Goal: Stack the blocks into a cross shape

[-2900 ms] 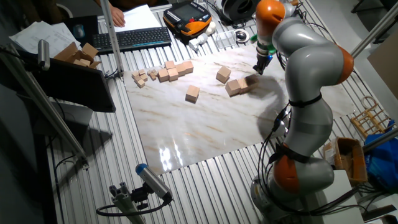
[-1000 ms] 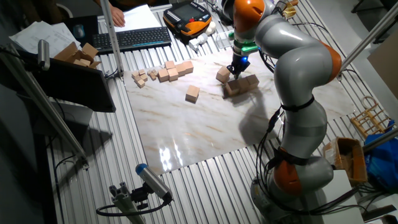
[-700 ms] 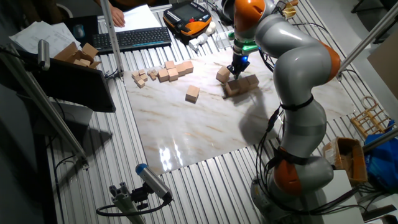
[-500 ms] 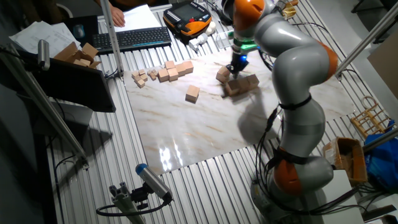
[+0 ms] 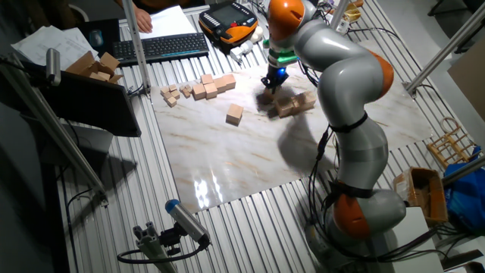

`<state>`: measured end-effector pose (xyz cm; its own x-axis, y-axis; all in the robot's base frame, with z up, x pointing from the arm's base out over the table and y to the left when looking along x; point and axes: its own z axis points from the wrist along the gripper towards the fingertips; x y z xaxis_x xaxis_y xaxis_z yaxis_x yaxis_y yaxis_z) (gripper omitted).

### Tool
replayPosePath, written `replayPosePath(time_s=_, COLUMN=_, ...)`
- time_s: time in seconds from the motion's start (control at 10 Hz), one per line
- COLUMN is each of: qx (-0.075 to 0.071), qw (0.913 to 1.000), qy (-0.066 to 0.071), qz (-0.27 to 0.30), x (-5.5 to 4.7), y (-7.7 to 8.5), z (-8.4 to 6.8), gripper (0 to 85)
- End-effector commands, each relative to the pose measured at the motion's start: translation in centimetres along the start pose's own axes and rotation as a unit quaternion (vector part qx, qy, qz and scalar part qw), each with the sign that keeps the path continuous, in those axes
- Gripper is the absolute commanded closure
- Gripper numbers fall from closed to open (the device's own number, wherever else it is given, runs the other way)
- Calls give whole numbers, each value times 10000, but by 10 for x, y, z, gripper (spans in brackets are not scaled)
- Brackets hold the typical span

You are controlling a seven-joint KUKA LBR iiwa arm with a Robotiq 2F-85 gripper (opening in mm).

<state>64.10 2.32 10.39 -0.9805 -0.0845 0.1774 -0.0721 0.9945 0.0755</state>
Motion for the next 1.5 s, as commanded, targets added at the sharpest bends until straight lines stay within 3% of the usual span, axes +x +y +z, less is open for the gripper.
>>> replayPosePath(time_s=0.0, qx=-5, qw=10000, qy=-39, qz=40, x=-6, y=2, z=11, gripper=850)
replayPosePath(time_s=0.2, qx=84, qw=9997, qy=-157, qz=192, x=-15, y=10, z=21, gripper=850)
replayPosePath(time_s=0.3, qx=245, qw=9993, qy=-186, qz=211, x=-21, y=14, z=24, gripper=850)
replayPosePath(time_s=0.5, qx=253, qw=9993, qy=-185, qz=181, x=-32, y=13, z=27, gripper=850)
replayPosePath(time_s=0.8, qx=294, qw=9994, qy=-194, qz=34, x=-45, y=-6, z=30, gripper=850)
replayPosePath(time_s=1.0, qx=427, qw=9989, qy=-202, qz=-76, x=-48, y=-19, z=30, gripper=850)
replayPosePath(time_s=1.2, qx=335, qw=9989, qy=-158, qz=-274, x=-51, y=-40, z=29, gripper=850)
replayPosePath(time_s=1.4, qx=272, qw=9991, qy=-125, qz=-313, x=-49, y=-42, z=32, gripper=850)
